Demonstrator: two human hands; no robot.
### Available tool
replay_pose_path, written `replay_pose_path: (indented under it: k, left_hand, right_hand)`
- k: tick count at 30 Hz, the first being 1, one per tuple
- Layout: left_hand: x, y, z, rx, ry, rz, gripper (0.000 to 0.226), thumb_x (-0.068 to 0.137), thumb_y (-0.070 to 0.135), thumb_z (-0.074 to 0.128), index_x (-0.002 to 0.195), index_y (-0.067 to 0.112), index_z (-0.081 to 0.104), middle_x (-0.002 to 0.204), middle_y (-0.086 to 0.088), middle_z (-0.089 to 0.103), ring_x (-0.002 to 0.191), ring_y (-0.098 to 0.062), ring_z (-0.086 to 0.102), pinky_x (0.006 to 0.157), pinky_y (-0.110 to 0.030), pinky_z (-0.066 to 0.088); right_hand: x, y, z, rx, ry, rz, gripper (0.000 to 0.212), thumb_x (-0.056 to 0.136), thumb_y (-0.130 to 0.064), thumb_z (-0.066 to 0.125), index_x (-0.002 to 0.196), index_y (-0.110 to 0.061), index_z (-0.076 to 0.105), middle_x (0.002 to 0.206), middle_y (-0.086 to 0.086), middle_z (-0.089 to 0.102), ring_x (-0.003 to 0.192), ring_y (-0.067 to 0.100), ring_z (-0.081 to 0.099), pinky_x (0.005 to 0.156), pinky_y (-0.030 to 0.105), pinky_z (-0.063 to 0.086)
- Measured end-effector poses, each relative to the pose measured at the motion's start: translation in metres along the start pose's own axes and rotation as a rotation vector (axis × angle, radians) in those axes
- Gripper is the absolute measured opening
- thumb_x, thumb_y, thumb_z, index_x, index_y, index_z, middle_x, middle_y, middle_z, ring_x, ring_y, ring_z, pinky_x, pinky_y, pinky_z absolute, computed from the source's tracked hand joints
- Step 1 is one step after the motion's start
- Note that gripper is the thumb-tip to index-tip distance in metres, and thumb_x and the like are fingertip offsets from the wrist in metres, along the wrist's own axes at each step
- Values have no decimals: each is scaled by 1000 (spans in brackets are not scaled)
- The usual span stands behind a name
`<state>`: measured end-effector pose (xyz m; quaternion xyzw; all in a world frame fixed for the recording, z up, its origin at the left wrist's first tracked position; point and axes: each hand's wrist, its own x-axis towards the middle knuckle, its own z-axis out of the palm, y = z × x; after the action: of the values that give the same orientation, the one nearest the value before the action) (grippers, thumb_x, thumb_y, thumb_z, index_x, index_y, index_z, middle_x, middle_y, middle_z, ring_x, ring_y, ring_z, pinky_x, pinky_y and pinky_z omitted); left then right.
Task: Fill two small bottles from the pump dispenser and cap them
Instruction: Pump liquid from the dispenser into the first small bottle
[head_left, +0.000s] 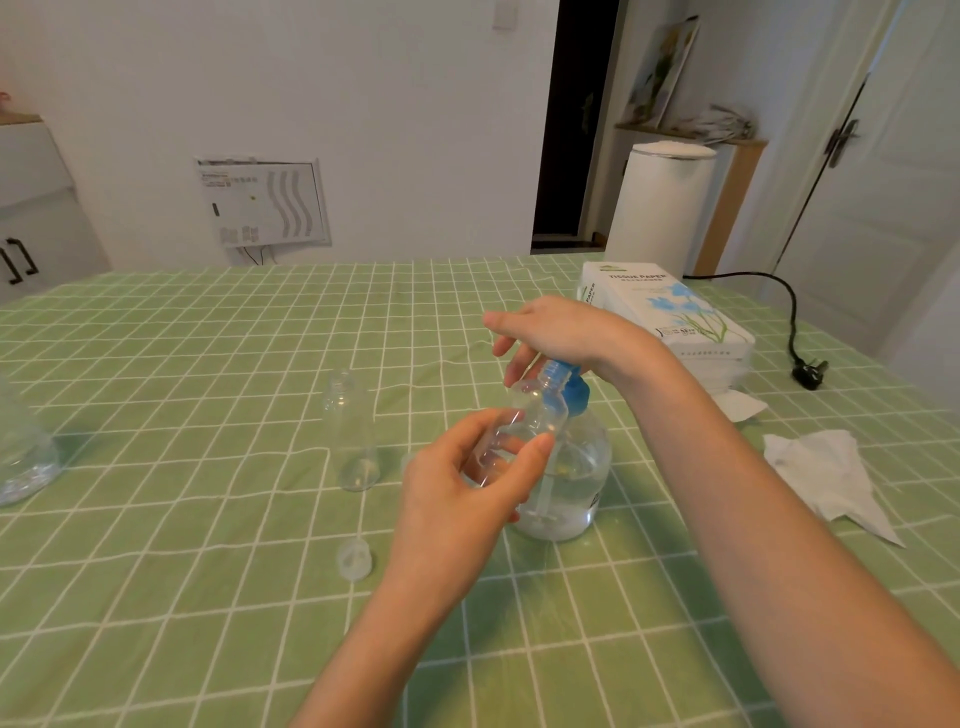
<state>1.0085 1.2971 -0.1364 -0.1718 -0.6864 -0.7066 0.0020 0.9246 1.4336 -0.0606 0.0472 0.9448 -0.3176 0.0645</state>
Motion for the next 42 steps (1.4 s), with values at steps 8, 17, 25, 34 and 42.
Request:
replay_pose_path:
  k: [8,17,25,34,42]
  left_hand:
    - [-2,-3,-1,17,-19,-8,18,76,28,70,93,31,68,68,7,69,58,-9,60,51,-19,52]
    - [0,0,0,-2,-4,-8,22,75,30,70,97,28,67,70,9,69,59,-6,61,51,-18,52]
    - [0,0,0,-4,6,-2,23,74,30,70,97,28,68,68,9,68,58,-7,61,48,-16,49]
    - [-2,-3,-1,19,-22,0,14,74,31,69,88,34,68,69,6,69,57,-9,59,51,-19,52]
    - [-2,-2,-1,50,0,-12,22,73,34,69,95,31,67,76,-2,70,62,-22,61,53,-22,54]
  right_hand:
    - [4,10,7,-9,-8,-21,47,96,-50,40,102,-14,69,104,9,69,104,26,62,94,38,42]
    - [1,-1,-3,-67,9,-22,49,96,-51,38,108,-11,65,108,11,67,104,27,61,68,31,40]
    - [2,0,-1,-49,24,-2,46,97,-48,37,103,-13,66,108,9,66,103,24,58,58,25,33]
    - [5,7,6,-52,1,17,36,95,-42,43,99,-16,66,109,9,66,105,25,58,69,31,38]
    - [4,7,7,-34,21,-4,41,96,-44,40,104,-14,67,106,10,67,105,26,59,77,34,39]
